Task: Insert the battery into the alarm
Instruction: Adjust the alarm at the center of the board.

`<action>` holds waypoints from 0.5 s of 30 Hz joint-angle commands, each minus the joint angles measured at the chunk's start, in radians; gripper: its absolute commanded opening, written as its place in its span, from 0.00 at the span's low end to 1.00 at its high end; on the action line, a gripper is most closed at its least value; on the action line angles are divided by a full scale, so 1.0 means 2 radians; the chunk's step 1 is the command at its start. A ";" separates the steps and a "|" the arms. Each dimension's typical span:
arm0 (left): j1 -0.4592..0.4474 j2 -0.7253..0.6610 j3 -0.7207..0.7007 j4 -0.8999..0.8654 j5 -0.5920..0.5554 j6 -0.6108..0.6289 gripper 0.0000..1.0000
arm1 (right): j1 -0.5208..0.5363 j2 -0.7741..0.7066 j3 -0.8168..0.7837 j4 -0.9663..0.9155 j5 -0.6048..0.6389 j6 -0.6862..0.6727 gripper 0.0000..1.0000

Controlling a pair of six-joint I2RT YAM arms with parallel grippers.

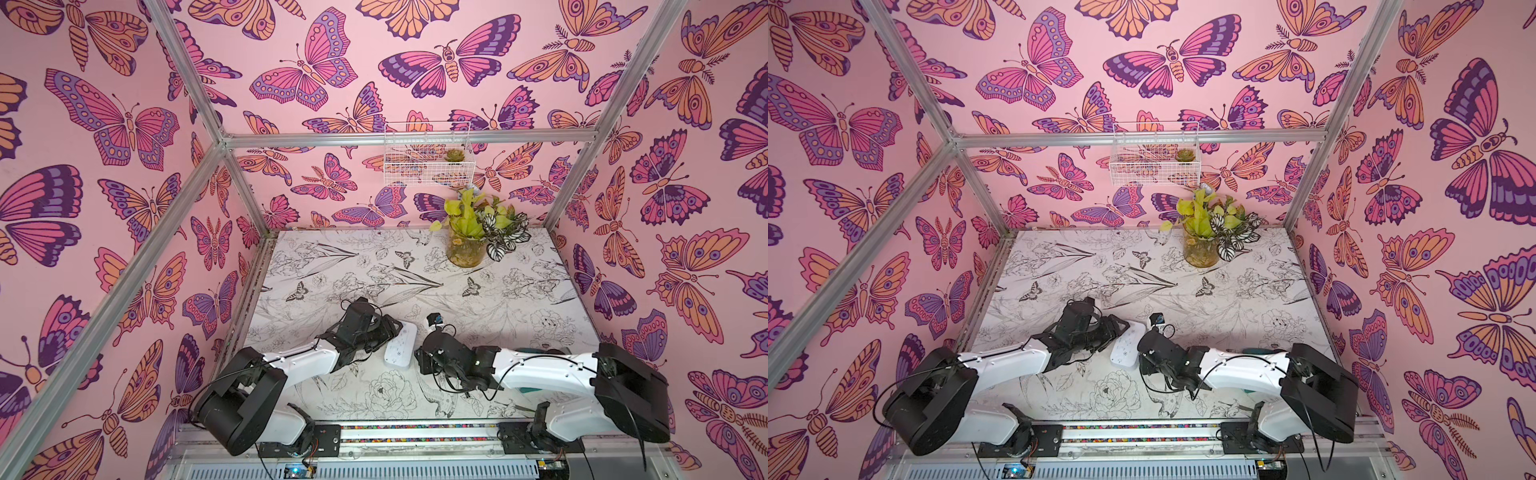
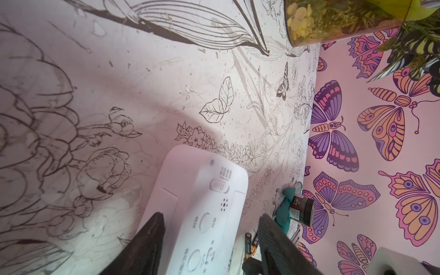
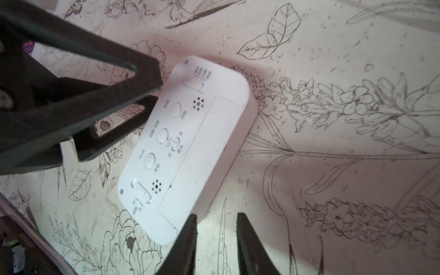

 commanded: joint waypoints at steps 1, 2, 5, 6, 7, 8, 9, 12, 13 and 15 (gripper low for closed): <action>-0.004 -0.002 -0.013 0.004 0.018 0.012 0.65 | -0.015 -0.023 -0.014 -0.010 0.008 0.016 0.41; -0.005 -0.002 -0.017 0.004 0.022 0.011 0.65 | -0.021 -0.031 -0.024 0.010 -0.004 0.020 0.45; -0.016 -0.008 -0.030 0.004 0.024 0.010 0.65 | -0.033 -0.050 -0.048 0.055 -0.021 0.035 0.59; -0.022 -0.011 -0.034 0.004 0.023 0.007 0.65 | -0.037 -0.052 -0.054 0.069 -0.026 0.038 0.63; -0.027 -0.013 -0.037 0.004 0.024 0.005 0.65 | -0.042 -0.051 -0.056 0.079 -0.034 0.039 0.64; -0.034 -0.016 -0.040 0.004 0.024 0.002 0.65 | -0.048 -0.049 -0.058 0.086 -0.042 0.043 0.64; -0.038 -0.021 -0.042 0.004 0.024 0.001 0.65 | -0.053 -0.045 -0.059 0.095 -0.051 0.045 0.64; -0.047 -0.043 -0.055 0.003 0.010 -0.004 0.63 | -0.067 -0.030 -0.060 0.107 -0.067 0.049 0.64; -0.047 -0.052 -0.061 0.002 0.001 -0.005 0.63 | -0.070 -0.026 -0.061 0.112 -0.072 0.050 0.64; -0.048 -0.069 -0.068 -0.012 -0.024 -0.004 0.60 | -0.075 -0.015 -0.063 0.129 -0.086 0.049 0.64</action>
